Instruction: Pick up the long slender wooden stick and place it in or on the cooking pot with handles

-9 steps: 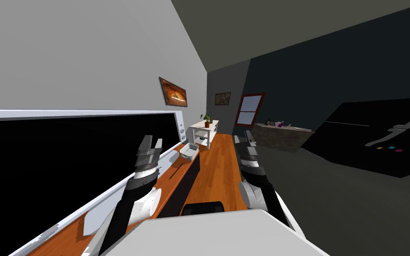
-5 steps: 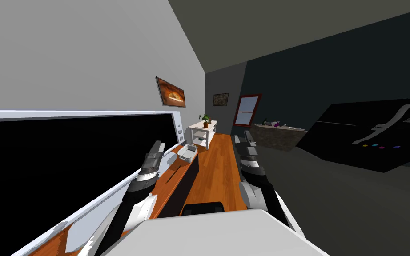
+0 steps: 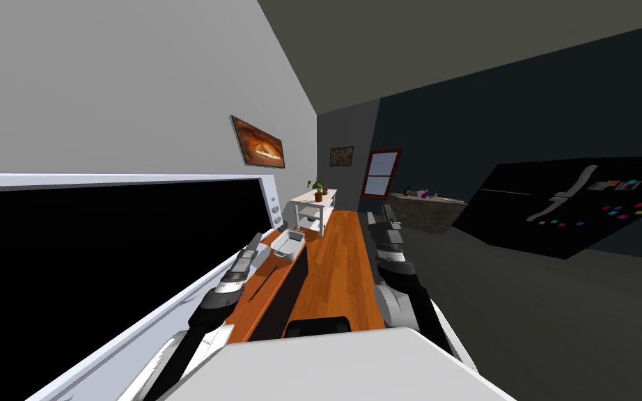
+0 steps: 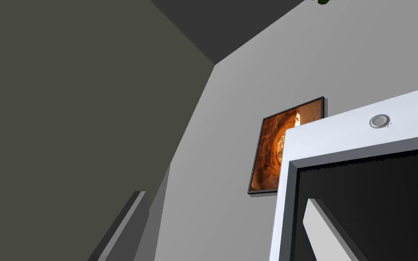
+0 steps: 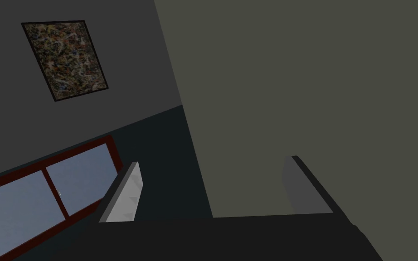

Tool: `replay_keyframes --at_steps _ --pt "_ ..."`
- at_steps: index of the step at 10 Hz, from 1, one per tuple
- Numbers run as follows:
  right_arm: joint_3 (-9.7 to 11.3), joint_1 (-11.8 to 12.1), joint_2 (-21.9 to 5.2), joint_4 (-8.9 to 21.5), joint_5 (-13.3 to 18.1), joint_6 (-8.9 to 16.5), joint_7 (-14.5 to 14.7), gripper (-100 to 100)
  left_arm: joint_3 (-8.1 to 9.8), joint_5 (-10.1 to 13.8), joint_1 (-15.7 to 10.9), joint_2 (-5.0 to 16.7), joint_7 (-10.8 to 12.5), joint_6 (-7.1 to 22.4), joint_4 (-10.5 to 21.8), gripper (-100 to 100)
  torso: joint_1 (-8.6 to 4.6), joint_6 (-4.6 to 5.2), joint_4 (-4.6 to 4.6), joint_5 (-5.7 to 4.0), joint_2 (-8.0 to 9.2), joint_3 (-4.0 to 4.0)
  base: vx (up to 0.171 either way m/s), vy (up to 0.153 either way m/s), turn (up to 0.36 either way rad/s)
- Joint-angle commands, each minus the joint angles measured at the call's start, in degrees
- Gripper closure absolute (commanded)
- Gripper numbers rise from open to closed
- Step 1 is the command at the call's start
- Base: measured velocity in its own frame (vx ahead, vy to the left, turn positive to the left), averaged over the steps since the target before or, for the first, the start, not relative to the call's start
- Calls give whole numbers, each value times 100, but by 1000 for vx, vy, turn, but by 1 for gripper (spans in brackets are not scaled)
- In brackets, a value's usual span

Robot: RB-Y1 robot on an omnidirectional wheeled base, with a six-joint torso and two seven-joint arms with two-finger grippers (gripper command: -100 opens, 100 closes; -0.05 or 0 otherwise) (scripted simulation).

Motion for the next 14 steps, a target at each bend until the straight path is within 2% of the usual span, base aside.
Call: replay_keyframes --at_steps 1,3,4,5,6,7,8,9,10,11,12,13,14 --pt "0 0 0 0 0 0 0 0 68 -36 63 152 13 2 191 -100 0 0 0 0 0 0 111 -10 -43" --pt "0 0 0 0 0 0 0 0 124 -286 257 433 -77 -41 619 -100 -6 1 1 -1 7 3 106 -35 -130" --pt "0 0 0 0 0 0 0 0 124 -286 257 433 -77 -41 775 -100 -10 1 0 -2 1 0 91 -17 -42" --pt "0 0 0 0 0 0 0 0 152 -426 356 566 -126 -64 944 -100 -5 -2 1 -2 10 4 96 -13 -86" --pt "0 0 0 0 0 0 0 0 152 -426 356 566 -126 -64 1090 -100 -3 0 2 0 10 5 80 -6 -53" --pt "0 0 0 0 0 0 0 0 180 -575 455 694 -178 -87 1305 -100 -1 -1 3 0 15 7 85 -14 -103" --pt "0 0 0 0 0 0 0 0 180 -575 455 694 -178 -87 1417 -100 -3 -1 3 -1 15 8 74 -13 -47" --pt "0 0 0 0 0 0 0 0 207 -734 553 819 -231 -111 1616 -100 -4 -1 4 -1 18 9 101 -15 -111" --pt "0 0 0 0 0 0 0 0 207 -734 553 819 -231 -111 1736 -100 -4 0 3 -1 11 6 88 -3 -47" --pt "0 0 0 0 0 0 0 0 232 -902 648 941 -285 -134 1945 -100 -1 -2 2 0 13 7 94 -2 -98" --pt "0 0 0 0 0 0 0 0 232 -902 648 941 -285 -134 2105 -100 1 0 2 0 11 6 90 -11 -52" --pt "0 0 0 0 0 0 0 0 256 -1079 739 1057 -341 -157 2263 -100 -4 -2 2 -1 13 7 119 -10 -88" --pt "0 0 0 0 0 0 0 0 256 -1079 739 1057 -341 -157 2390 -100 -3 -1 1 -1 5 3 96 -15 -51"
